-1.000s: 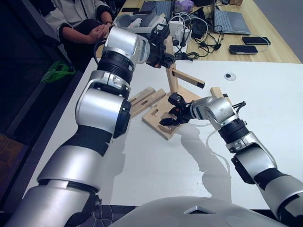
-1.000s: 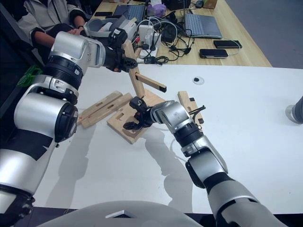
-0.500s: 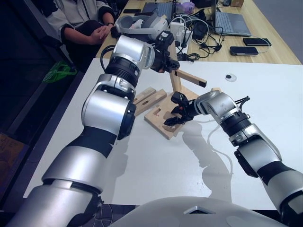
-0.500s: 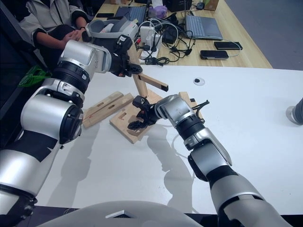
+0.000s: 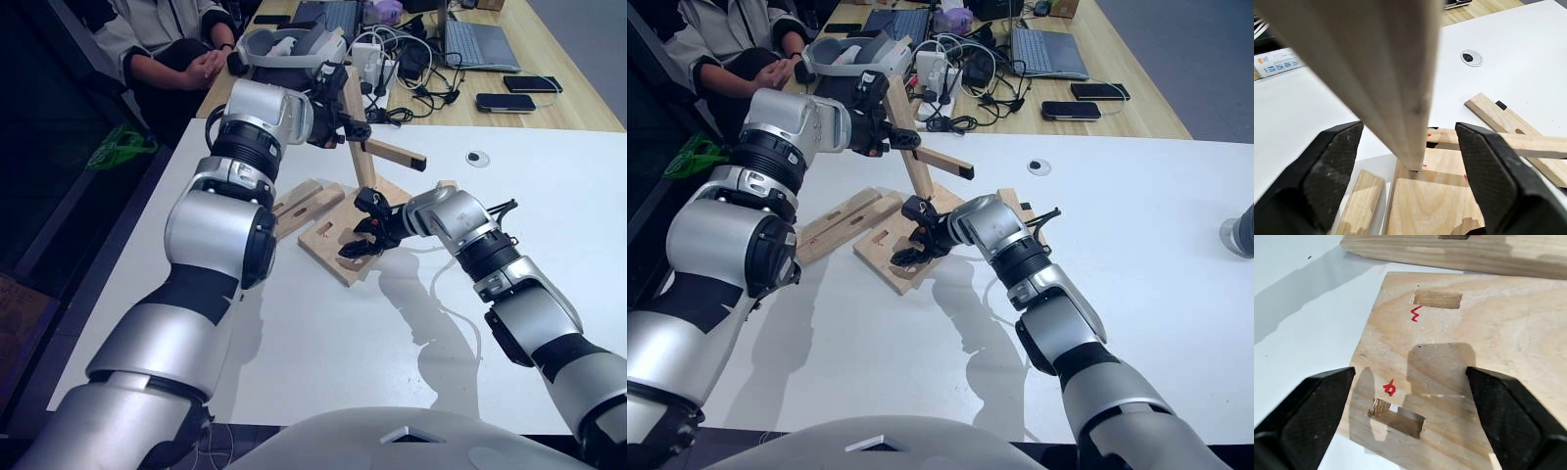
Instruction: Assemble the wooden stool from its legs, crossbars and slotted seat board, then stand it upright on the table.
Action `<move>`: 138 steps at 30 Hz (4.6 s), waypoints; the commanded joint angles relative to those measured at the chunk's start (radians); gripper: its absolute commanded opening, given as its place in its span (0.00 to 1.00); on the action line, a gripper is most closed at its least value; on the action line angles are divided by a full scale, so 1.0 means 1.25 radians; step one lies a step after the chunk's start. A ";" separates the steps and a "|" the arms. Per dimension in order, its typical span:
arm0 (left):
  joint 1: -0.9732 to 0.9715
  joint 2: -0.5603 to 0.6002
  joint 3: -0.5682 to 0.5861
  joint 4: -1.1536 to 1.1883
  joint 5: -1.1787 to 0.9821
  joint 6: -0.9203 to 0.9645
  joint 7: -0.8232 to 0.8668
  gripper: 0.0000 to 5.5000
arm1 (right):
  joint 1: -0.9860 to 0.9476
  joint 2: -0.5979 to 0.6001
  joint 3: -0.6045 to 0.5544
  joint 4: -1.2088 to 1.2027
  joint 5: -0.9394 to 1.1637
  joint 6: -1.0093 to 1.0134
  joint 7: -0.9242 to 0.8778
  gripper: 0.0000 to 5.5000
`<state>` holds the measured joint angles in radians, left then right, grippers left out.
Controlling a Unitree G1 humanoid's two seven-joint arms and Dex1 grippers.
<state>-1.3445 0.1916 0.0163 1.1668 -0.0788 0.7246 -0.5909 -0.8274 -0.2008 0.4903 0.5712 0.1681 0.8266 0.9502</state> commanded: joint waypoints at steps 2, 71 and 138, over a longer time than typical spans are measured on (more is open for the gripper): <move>-0.027 0.012 0.021 -0.006 -0.007 0.003 0.016 0.63 | 0.052 -0.014 0.022 0.027 -0.040 0.037 -0.018 0.78; -0.110 0.031 0.084 -0.123 -0.074 0.078 0.027 0.63 | 0.167 -0.334 0.160 -0.292 -0.233 -0.291 0.287 0.78; -0.014 -0.050 -0.044 -0.054 0.078 -0.142 -0.004 0.63 | 0.180 -0.222 0.110 -0.374 -0.181 -0.135 0.143 0.78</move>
<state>-1.3938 0.1404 -0.0558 1.0881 0.0349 0.5151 -0.6147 -0.6054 -0.4699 0.6218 0.0831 -0.0355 0.6434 1.1436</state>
